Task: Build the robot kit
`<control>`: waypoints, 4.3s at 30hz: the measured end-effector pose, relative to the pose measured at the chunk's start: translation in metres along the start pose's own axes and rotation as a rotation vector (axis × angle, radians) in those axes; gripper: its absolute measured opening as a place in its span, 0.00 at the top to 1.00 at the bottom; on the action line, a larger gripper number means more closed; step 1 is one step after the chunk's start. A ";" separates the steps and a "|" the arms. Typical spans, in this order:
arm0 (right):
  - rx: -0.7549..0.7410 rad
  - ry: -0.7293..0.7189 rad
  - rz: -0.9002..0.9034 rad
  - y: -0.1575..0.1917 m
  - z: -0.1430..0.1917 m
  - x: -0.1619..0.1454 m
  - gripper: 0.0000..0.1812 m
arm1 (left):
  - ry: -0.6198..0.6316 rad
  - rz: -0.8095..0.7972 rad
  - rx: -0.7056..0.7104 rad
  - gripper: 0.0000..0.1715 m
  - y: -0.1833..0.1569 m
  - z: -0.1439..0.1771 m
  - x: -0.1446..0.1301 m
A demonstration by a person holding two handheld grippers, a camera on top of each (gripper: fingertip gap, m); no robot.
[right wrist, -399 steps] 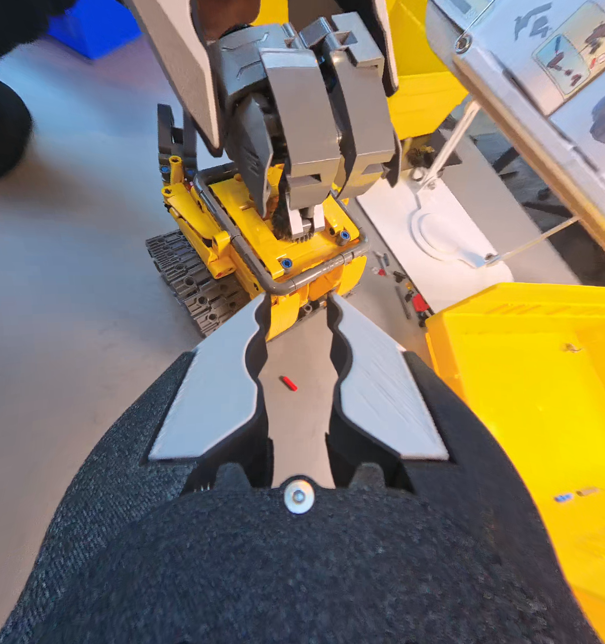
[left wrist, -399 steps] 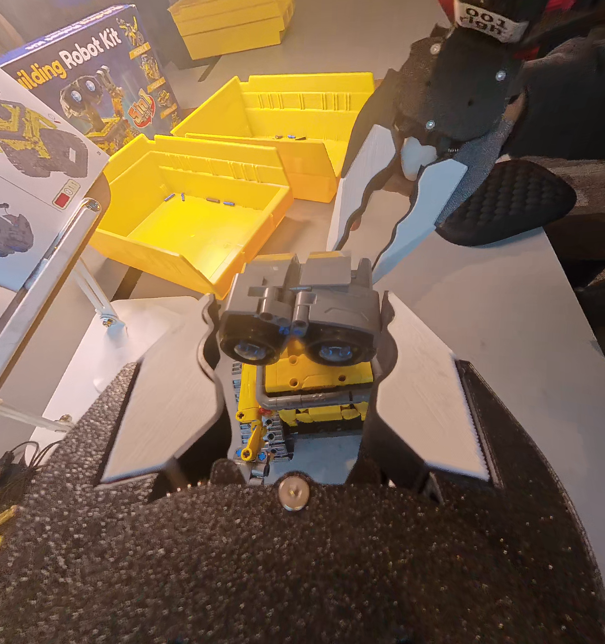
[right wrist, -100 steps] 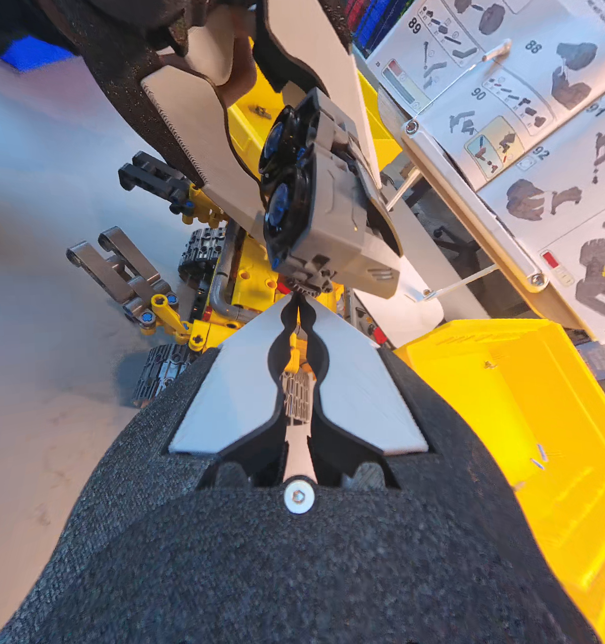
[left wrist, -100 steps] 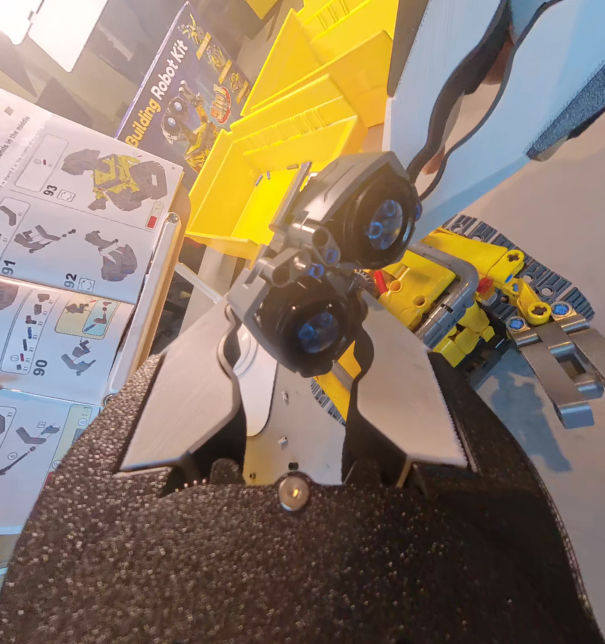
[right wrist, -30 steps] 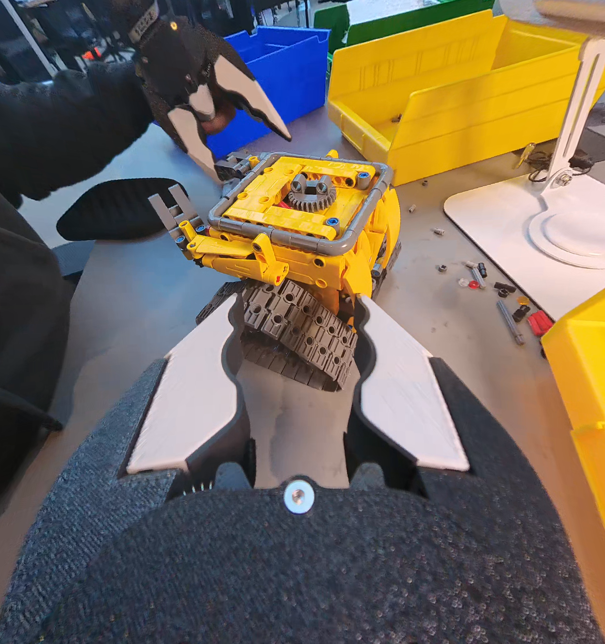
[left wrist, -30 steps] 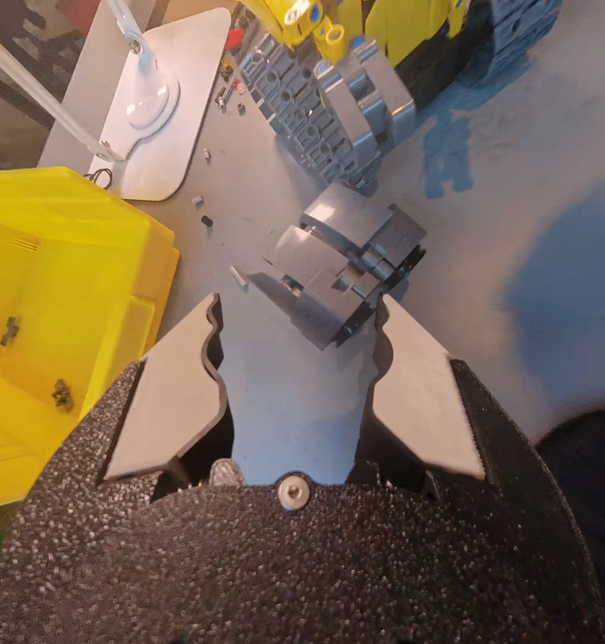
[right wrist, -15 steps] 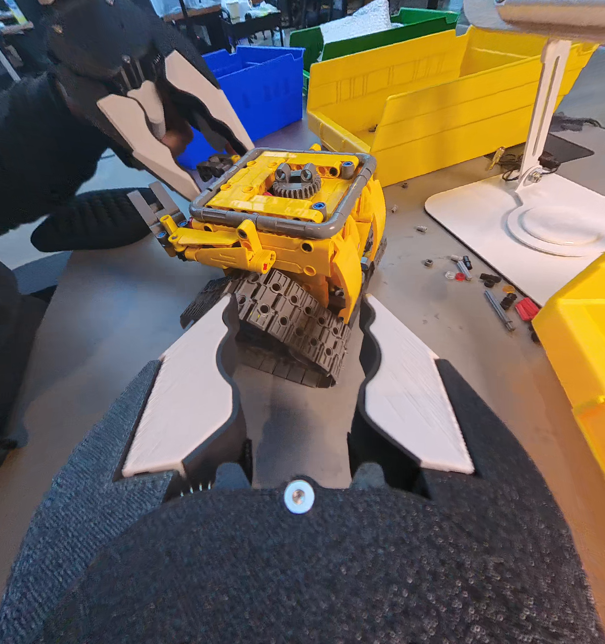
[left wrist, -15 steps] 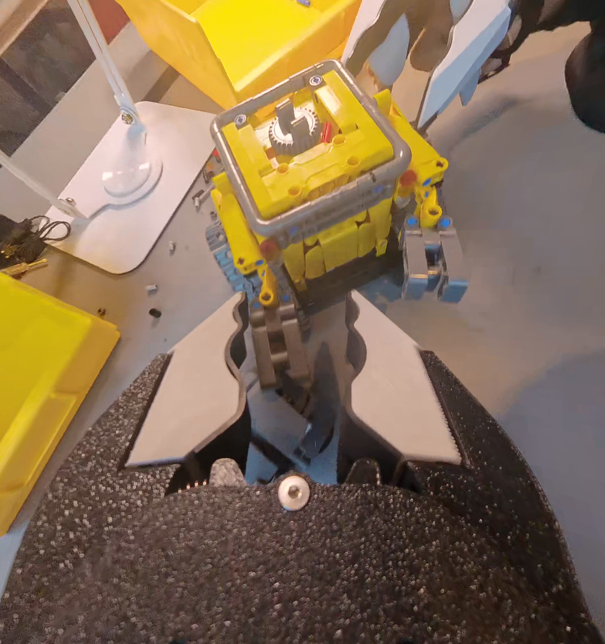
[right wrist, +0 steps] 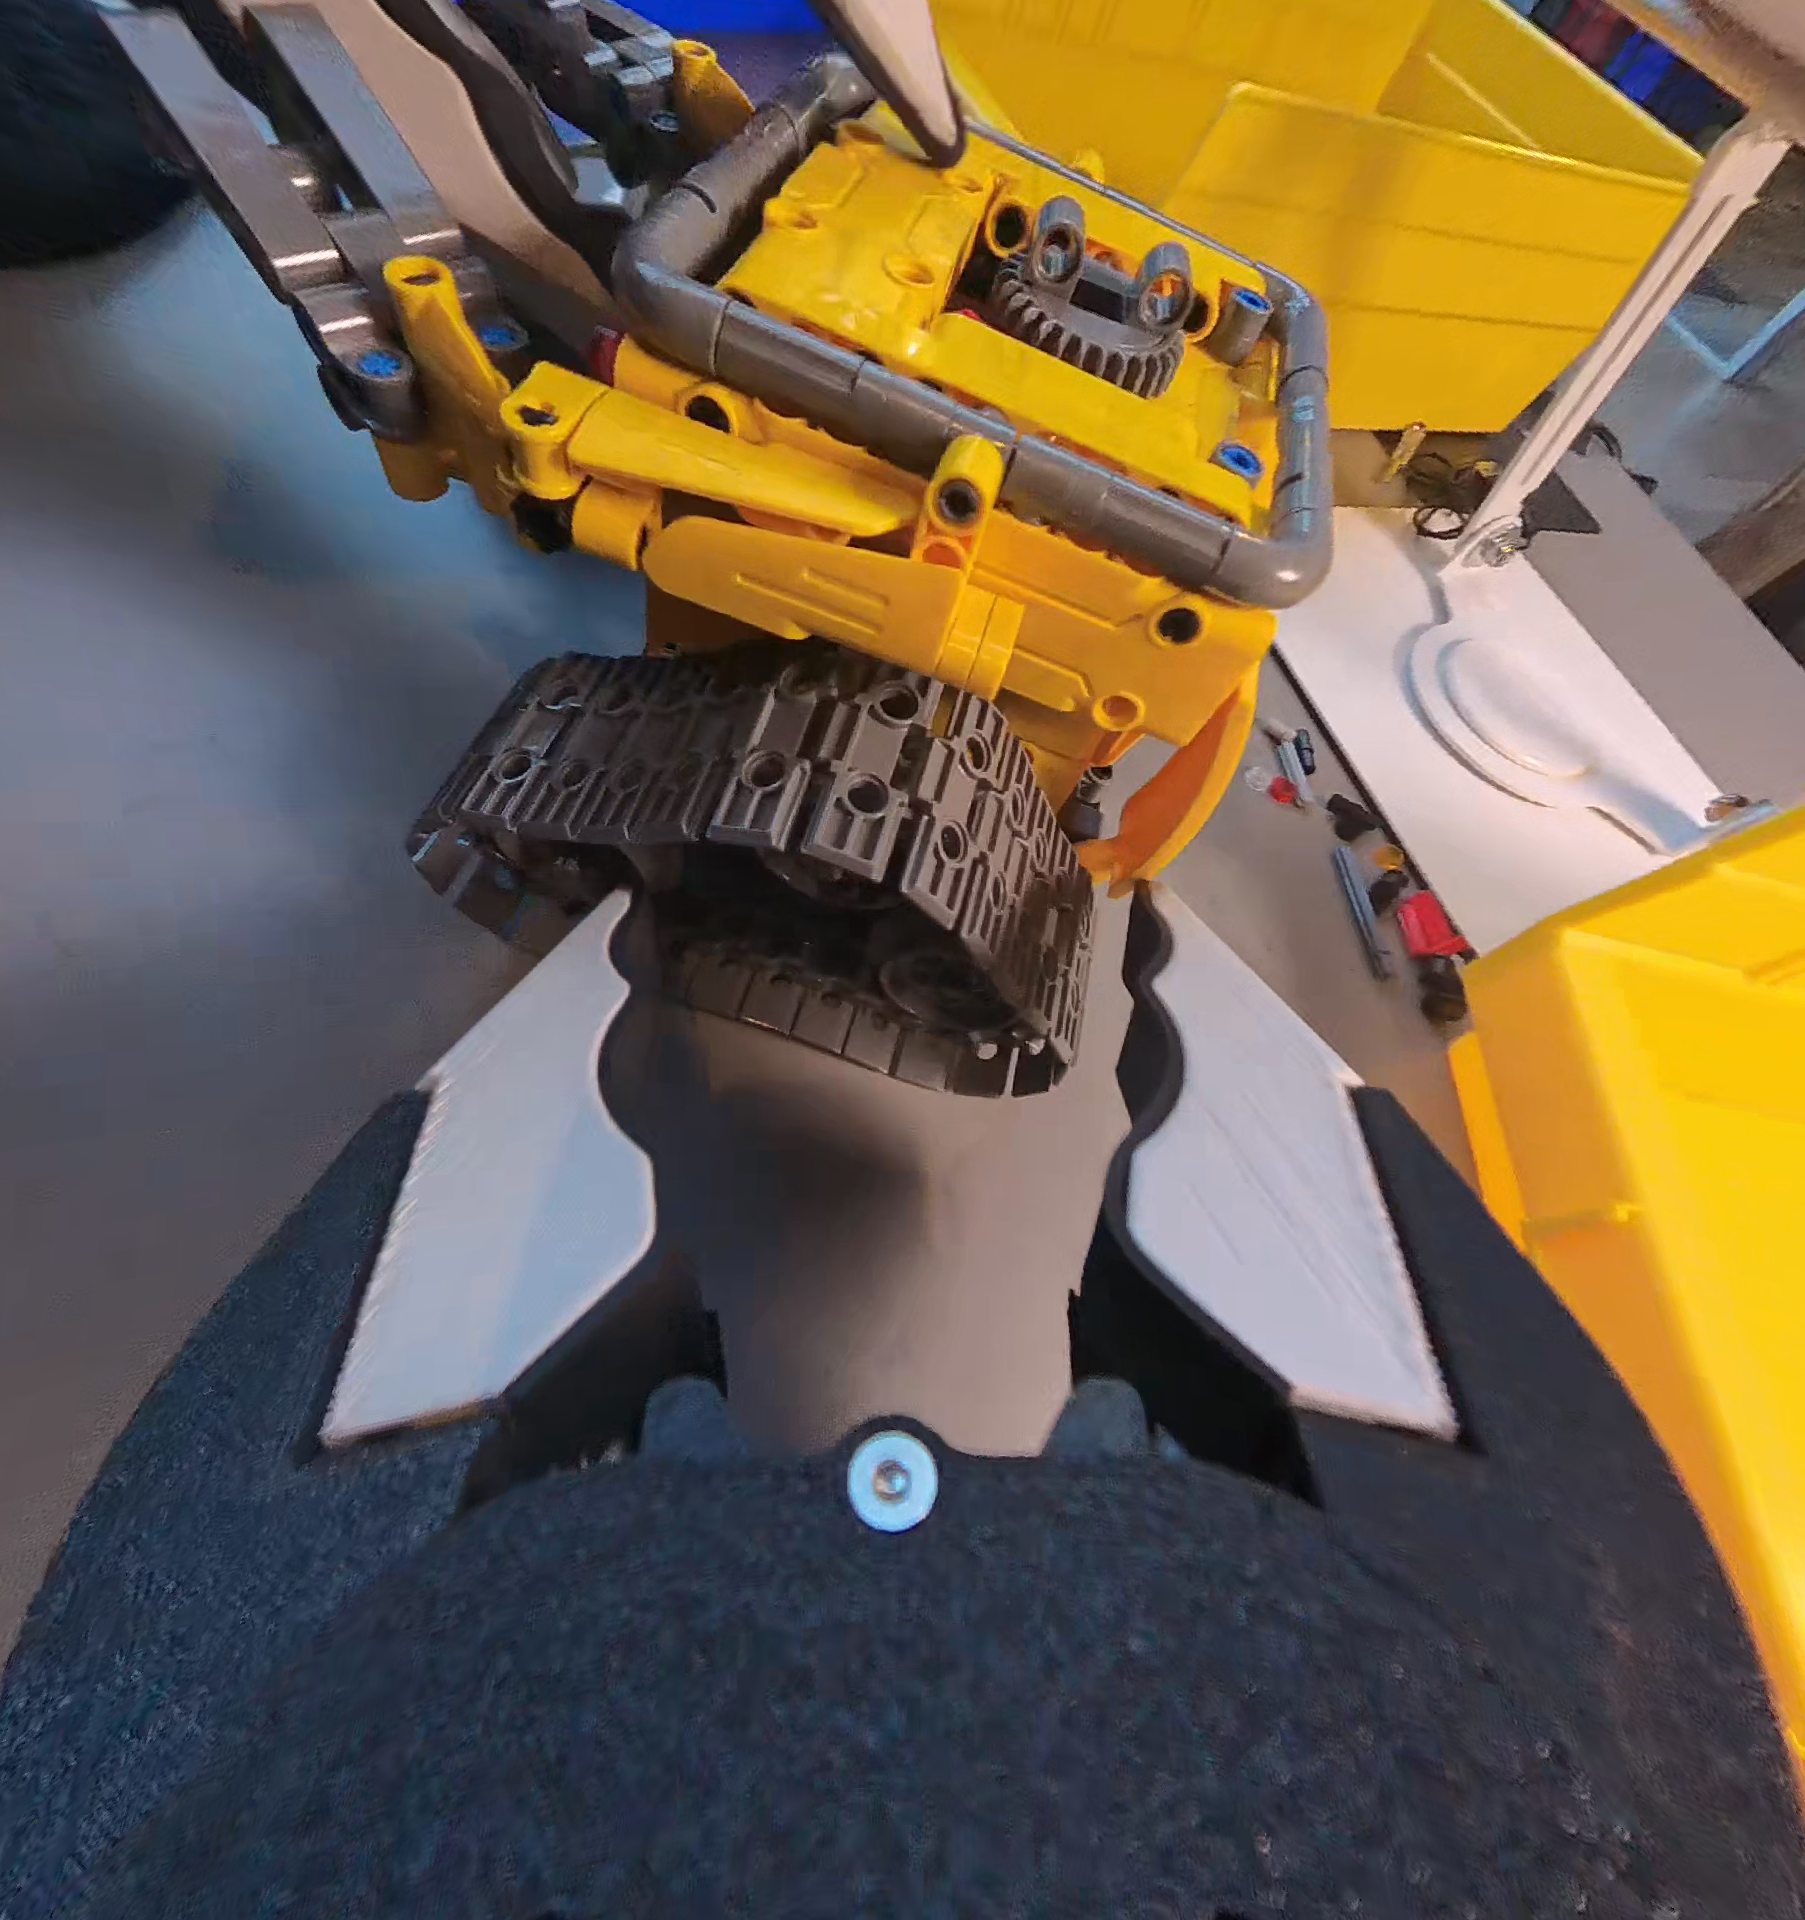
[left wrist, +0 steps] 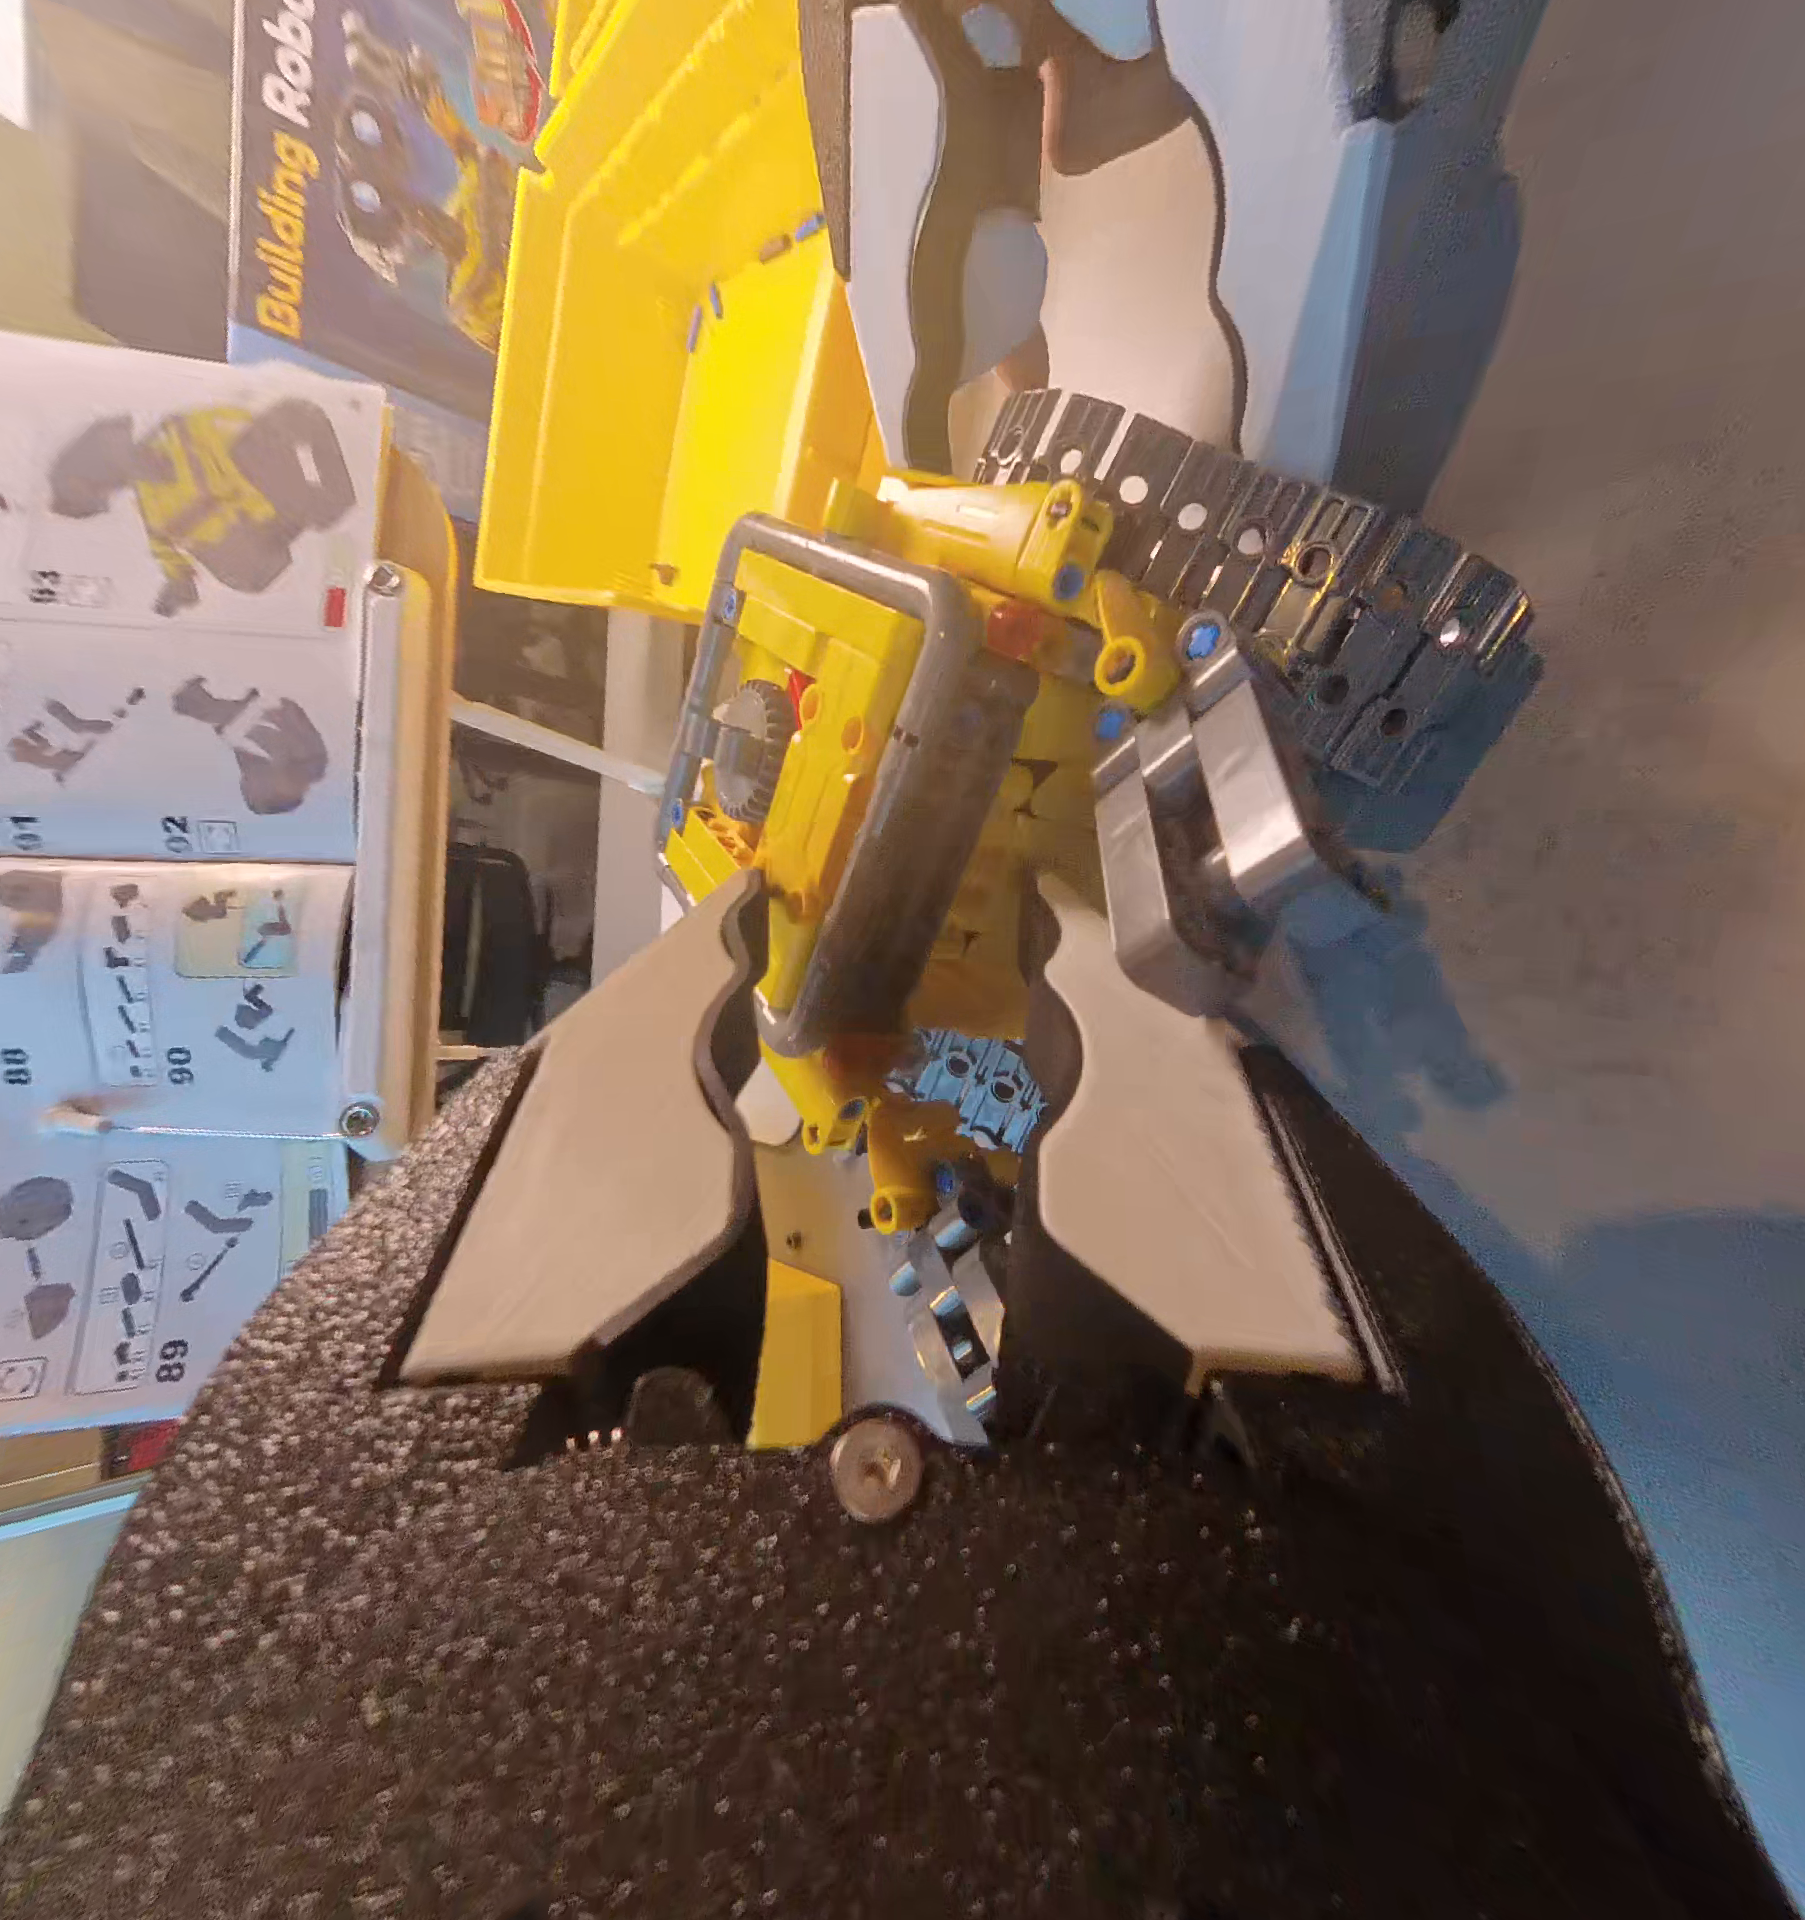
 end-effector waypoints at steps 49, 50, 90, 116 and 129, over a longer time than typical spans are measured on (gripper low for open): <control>0.312 0.276 -0.296 -0.027 0.057 0.086 0.96 | -0.444 1.424 -0.680 0.87 -0.046 -0.014 -0.001; 0.294 0.266 -0.277 -0.024 0.060 0.088 0.96 | -0.436 1.370 -0.658 0.87 -0.044 -0.014 0.001; 0.018 -0.313 -0.422 0.017 0.094 0.003 0.78 | 0.113 0.615 -0.207 0.54 -0.041 0.067 -0.113; -0.108 0.177 -0.383 -0.094 -0.113 0.054 0.86 | 0.056 1.045 -0.086 0.45 -0.037 0.060 -0.141; -0.111 0.358 -0.276 -0.106 -0.156 0.041 0.98 | 0.107 0.952 -0.090 0.45 -0.050 0.050 -0.137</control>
Point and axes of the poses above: each gripper's, where its closed fingertips meet, z back along the fingers, x out of its top, y = z × x across the jaws, the point moved 9 cm from there along z, back along the fingers, and after that the axes turned 1 degree about -z, right-handed, at the moved point
